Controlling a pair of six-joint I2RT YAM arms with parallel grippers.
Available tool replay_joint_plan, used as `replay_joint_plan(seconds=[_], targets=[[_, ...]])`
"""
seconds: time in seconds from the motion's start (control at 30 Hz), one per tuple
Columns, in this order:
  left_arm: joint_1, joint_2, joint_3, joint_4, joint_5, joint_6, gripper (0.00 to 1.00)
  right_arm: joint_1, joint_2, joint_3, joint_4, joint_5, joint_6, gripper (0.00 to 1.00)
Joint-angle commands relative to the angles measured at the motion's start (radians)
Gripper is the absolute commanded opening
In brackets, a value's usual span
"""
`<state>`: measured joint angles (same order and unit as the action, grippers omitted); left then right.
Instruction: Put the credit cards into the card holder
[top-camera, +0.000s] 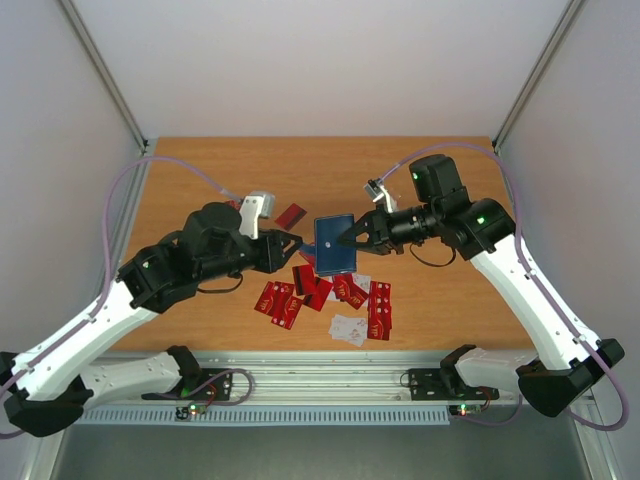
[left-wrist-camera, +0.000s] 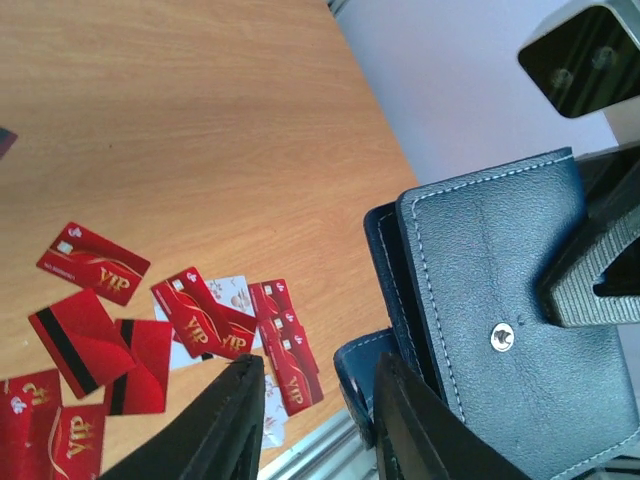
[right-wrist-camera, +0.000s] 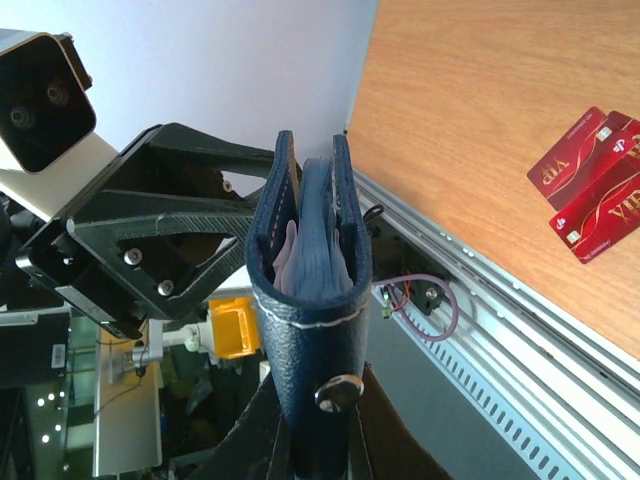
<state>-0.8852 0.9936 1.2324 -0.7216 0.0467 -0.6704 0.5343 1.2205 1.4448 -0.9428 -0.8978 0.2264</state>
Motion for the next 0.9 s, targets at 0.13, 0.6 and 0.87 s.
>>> replay_joint_plan(seconds=[0.13, 0.6, 0.87], targets=[[-0.003, -0.015, -0.045, 0.022, 0.004, -0.015, 0.27, 0.008, -0.003, -0.008, 0.106, -0.074, 0.051, 0.01], [0.008, -0.052, -0.126, 0.146, 0.036, -0.066, 0.4, 0.009, 0.034, -0.052, 0.182, -0.105, 0.078, 0.01], [0.017, -0.068, -0.155, 0.217, 0.074, -0.049, 0.36, 0.009, 0.051, -0.053, 0.207, -0.117, 0.077, 0.01]])
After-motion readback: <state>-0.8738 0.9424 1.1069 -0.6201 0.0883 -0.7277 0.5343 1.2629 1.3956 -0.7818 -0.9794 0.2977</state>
